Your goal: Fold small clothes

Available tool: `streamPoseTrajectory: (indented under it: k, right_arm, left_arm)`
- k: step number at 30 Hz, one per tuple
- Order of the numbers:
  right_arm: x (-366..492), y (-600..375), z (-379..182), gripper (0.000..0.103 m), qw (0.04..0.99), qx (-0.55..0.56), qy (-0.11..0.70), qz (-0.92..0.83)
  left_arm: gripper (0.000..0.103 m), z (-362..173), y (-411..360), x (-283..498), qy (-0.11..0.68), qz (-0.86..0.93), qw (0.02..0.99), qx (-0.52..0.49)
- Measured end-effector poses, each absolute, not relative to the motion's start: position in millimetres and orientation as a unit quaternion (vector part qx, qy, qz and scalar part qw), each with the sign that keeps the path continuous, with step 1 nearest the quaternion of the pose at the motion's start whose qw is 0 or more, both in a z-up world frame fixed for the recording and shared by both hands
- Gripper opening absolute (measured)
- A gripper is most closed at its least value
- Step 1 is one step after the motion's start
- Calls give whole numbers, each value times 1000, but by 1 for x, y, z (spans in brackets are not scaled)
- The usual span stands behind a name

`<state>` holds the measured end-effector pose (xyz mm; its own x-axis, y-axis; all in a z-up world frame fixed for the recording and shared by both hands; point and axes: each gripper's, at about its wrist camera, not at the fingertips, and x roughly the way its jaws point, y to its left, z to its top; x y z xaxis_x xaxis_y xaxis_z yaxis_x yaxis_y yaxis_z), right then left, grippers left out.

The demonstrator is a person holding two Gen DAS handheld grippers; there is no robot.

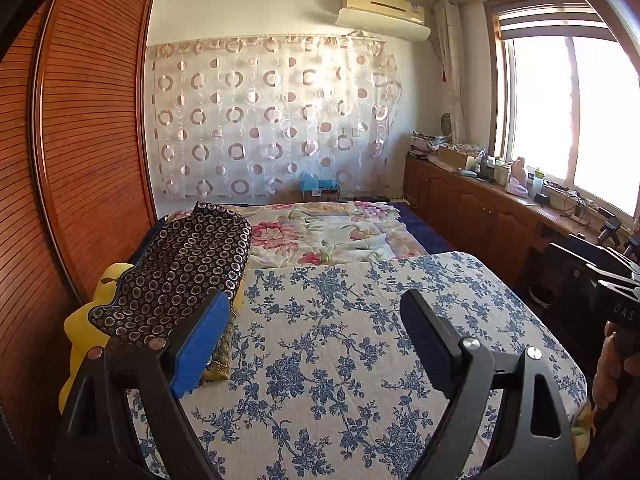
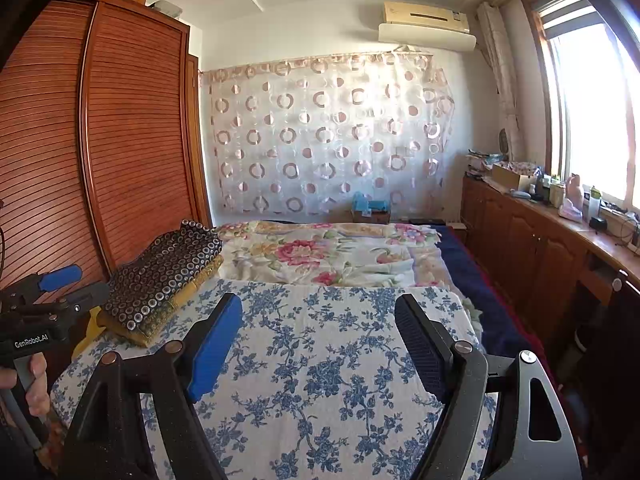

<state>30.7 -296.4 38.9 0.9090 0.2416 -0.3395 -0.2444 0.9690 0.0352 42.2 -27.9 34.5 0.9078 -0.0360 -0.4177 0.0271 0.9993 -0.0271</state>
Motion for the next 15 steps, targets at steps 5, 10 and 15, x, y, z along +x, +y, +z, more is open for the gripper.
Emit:
streamPoseTrajectory:
  k: [5,10,15]
  right_arm:
    - [31,-298,39,80,977,-5,173,125]
    - [31,-299,39,80,977,-5,173,126]
    - [31,-301,39,80,977,-5,172,129]
  left_arm:
    - [88,34,-28,42,214,-16,977,-10]
    - [88,34,-28,42,214,-16,977,-10]
    - [88,34,-28,42,213,-16,977,-10]
